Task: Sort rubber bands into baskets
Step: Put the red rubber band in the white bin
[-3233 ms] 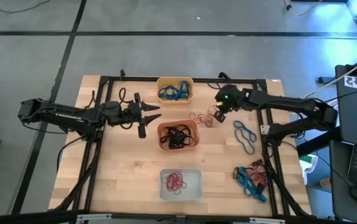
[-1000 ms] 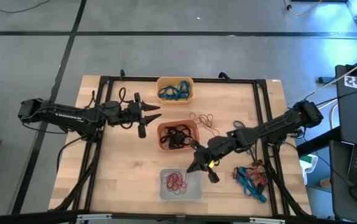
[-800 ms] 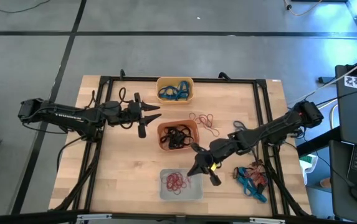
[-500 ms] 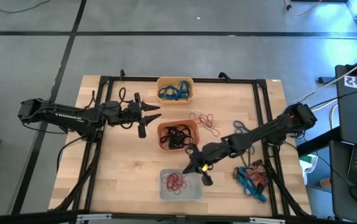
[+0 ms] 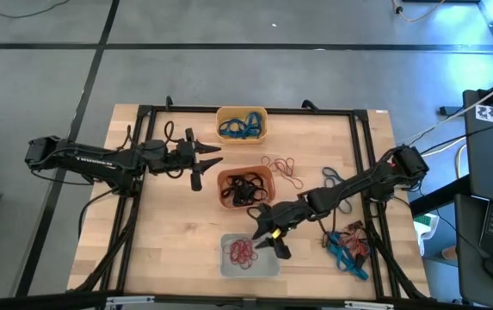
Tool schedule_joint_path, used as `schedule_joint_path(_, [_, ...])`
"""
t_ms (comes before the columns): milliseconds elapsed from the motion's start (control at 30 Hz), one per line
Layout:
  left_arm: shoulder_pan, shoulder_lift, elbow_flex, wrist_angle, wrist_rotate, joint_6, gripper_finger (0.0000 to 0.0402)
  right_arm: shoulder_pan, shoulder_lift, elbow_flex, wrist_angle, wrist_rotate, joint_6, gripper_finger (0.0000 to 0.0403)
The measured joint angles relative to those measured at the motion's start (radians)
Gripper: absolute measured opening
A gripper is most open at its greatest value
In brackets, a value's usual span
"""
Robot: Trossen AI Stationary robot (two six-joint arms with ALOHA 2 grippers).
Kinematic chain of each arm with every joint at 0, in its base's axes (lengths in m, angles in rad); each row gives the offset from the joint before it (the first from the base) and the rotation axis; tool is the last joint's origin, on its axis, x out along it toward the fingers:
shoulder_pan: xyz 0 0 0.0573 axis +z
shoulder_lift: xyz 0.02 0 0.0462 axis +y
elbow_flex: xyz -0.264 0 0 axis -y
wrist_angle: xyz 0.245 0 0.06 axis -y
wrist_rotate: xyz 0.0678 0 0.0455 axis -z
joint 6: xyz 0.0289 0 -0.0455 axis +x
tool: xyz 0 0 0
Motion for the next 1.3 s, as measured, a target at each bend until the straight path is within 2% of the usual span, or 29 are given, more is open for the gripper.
schedule_joint_path(133, [0.0, 0.0, 0.0, 0.0, 0.0, 0.0, 0.0141, 0.0, -0.007, 0.0, -0.005, -0.043, -0.026, 0.0181])
schedule_joint_path(300, [0.0, 0.0, 0.0, 0.0, 0.0, 0.0, 0.0141, -0.035, -0.087, 0.0, -0.122, -0.001, -0.029, 0.0189])
schedule_joint_path(467, [0.0, 0.0, 0.0, 0.0, 0.0, 0.0, 0.0141, -0.095, -0.192, 0.0, -0.295, 0.068, -0.029, 0.019])
schedule_joint_path(600, [0.0, 0.0, 0.0, -0.001, 0.0, 0.0, 0.0141, -0.148, -0.266, 0.0, -0.466, 0.168, -0.03, 0.019])
schedule_joint_path(867, [0.0, 0.0, 0.0, 0.0, 0.0, 0.0, 0.0141, -0.25, -0.31, -0.005, -0.778, 0.335, 0.001, 0.019])
schedule_joint_path(1000, [0.0, 0.0, 0.0, 0.0, 0.0, 0.0, 0.0141, -0.313, -0.311, -0.05, -0.819, 0.346, 0.026, 0.019])
schedule_joint_path(1300, [0.0, 0.0, 0.0, 0.0, 0.0, 0.0, 0.0141, -0.462, -0.31, -0.167, -0.792, 0.341, 0.049, 0.019])
